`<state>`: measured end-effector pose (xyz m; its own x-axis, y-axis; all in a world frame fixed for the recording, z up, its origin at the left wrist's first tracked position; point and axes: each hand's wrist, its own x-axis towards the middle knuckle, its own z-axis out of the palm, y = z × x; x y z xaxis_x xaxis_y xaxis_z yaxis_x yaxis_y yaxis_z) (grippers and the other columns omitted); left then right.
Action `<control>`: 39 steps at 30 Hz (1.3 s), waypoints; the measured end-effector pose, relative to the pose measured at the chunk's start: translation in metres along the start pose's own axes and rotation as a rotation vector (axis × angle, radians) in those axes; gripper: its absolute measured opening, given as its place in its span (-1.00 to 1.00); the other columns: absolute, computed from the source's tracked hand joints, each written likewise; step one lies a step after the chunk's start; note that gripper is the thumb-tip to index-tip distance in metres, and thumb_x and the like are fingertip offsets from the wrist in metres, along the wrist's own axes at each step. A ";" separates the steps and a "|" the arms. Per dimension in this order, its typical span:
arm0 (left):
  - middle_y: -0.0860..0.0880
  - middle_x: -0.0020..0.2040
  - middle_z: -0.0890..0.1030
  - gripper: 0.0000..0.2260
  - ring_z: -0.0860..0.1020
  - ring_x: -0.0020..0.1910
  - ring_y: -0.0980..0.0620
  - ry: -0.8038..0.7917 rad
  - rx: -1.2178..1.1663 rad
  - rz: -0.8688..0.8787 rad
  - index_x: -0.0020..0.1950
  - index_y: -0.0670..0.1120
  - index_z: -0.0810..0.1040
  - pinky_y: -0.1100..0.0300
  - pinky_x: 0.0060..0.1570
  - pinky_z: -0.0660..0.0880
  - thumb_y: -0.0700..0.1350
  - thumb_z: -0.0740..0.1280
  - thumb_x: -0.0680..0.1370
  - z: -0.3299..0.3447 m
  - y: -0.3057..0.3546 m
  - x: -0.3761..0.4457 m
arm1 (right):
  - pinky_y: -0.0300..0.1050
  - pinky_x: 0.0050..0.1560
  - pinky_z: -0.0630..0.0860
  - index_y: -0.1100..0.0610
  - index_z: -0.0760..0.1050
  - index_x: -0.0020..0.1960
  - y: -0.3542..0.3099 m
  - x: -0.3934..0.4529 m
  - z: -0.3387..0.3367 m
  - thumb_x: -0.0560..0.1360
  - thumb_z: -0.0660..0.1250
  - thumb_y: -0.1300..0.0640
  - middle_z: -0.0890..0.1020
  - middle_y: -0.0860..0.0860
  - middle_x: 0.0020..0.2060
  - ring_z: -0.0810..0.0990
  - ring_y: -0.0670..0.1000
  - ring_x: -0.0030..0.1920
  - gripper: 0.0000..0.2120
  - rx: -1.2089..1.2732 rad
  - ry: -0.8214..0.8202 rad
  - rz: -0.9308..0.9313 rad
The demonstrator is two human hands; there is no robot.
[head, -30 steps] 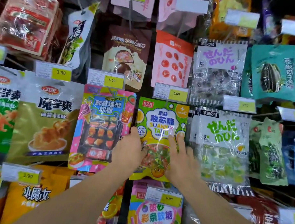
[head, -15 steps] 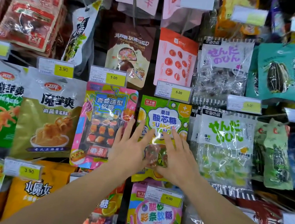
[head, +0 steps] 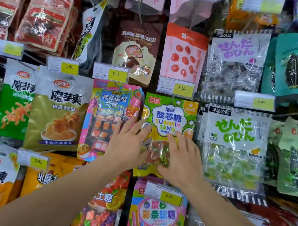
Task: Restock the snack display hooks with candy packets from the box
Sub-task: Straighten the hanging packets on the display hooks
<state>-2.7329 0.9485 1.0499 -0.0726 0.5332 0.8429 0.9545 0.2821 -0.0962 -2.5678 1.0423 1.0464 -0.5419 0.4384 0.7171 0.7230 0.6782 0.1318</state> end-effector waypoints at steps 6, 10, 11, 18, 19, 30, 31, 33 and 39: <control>-0.11 0.37 0.47 -0.36 0.37 0.39 -0.21 0.084 -0.078 -0.111 0.40 -0.06 0.43 -0.20 0.35 0.31 0.14 0.27 0.36 -0.017 -0.035 -0.009 | 0.11 0.54 0.06 0.00 0.10 0.56 -0.013 -0.008 -0.007 0.41 0.30 -0.24 0.13 0.02 0.54 0.06 0.14 0.54 -0.18 0.062 0.057 -0.011; -0.18 0.36 0.42 -0.42 0.38 0.33 -0.26 0.145 -0.132 -0.244 0.37 -0.11 0.42 -0.13 0.29 0.37 0.05 0.39 0.39 -0.031 -0.076 -0.021 | 0.03 0.48 0.15 0.04 0.15 0.55 -0.038 -0.003 -0.014 0.47 0.31 -0.17 0.22 0.02 0.50 0.15 0.10 0.50 -0.26 0.105 0.096 -0.023; -0.19 0.38 0.40 -0.40 0.37 0.33 -0.27 0.135 -0.158 -0.287 0.39 -0.11 0.40 -0.12 0.29 0.36 0.04 0.41 0.39 -0.033 -0.086 -0.023 | 0.02 0.45 0.19 0.05 0.15 0.55 -0.046 -0.002 -0.015 0.47 0.31 -0.14 0.23 0.01 0.50 0.18 0.09 0.48 -0.27 0.122 0.088 -0.020; -0.12 0.50 0.23 -0.26 0.34 0.40 -0.17 -0.101 -0.451 -0.392 0.56 0.04 0.18 0.05 0.27 0.37 -0.02 0.45 0.45 -0.037 -0.141 -0.042 | 0.05 0.32 0.40 0.01 0.09 0.56 -0.120 0.016 -0.011 0.50 0.32 -0.04 0.12 -0.05 0.52 0.35 0.13 0.39 -0.28 0.278 0.024 -0.013; -0.12 0.50 0.25 -0.24 0.34 0.41 -0.15 -0.150 -0.490 -0.386 0.57 0.05 0.15 0.08 0.29 0.35 -0.02 0.46 0.45 -0.033 -0.144 -0.043 | 0.10 0.32 0.41 -0.03 0.05 0.56 -0.128 0.017 -0.008 0.48 0.33 -0.04 0.05 -0.07 0.54 0.34 0.14 0.41 -0.26 0.300 -0.005 0.006; -0.18 0.12 0.61 -0.20 0.56 0.08 -0.18 -0.292 -0.622 -0.292 0.59 0.07 0.09 0.19 -0.09 0.41 -0.04 0.44 0.44 -0.023 -0.157 -0.044 | 0.09 0.41 0.32 -0.05 0.05 0.57 -0.162 0.016 -0.006 0.47 0.31 -0.05 0.00 -0.02 0.57 0.23 0.19 0.47 -0.25 0.209 -0.119 0.188; -0.16 0.15 0.61 -0.20 0.57 0.10 -0.15 -0.280 -0.617 -0.288 0.58 0.07 0.12 0.19 -0.06 0.43 -0.05 0.45 0.43 -0.026 -0.159 -0.046 | 0.09 0.45 0.26 -0.02 0.08 0.57 -0.164 0.015 -0.008 0.48 0.30 -0.06 0.04 0.00 0.57 0.18 0.18 0.49 -0.27 0.167 -0.093 0.175; -0.09 0.22 0.59 -0.28 0.56 0.16 -0.12 -0.197 -0.597 -0.296 0.53 0.07 0.25 0.16 0.05 0.49 -0.04 0.45 0.41 -0.030 -0.163 -0.050 | 0.07 0.47 0.23 0.01 0.12 0.56 -0.170 0.013 -0.013 0.50 0.28 -0.07 0.13 0.02 0.54 0.15 0.14 0.50 -0.31 0.127 -0.021 0.124; -0.09 0.11 0.52 -0.59 0.48 0.08 -0.14 0.262 -0.401 -0.433 0.24 -0.07 0.49 0.01 0.06 0.45 -0.08 0.43 0.42 -0.062 -0.190 -0.066 | 0.01 0.45 0.25 0.06 0.23 0.50 -0.197 0.024 -0.016 0.50 0.29 -0.03 0.20 0.00 0.50 0.18 0.10 0.47 -0.39 0.131 0.048 -0.056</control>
<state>-2.8915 0.8103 1.0452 -0.4506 0.2115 0.8673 0.8924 0.0807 0.4439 -2.7167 0.9096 1.0486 -0.5562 0.3710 0.7436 0.6287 0.7731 0.0845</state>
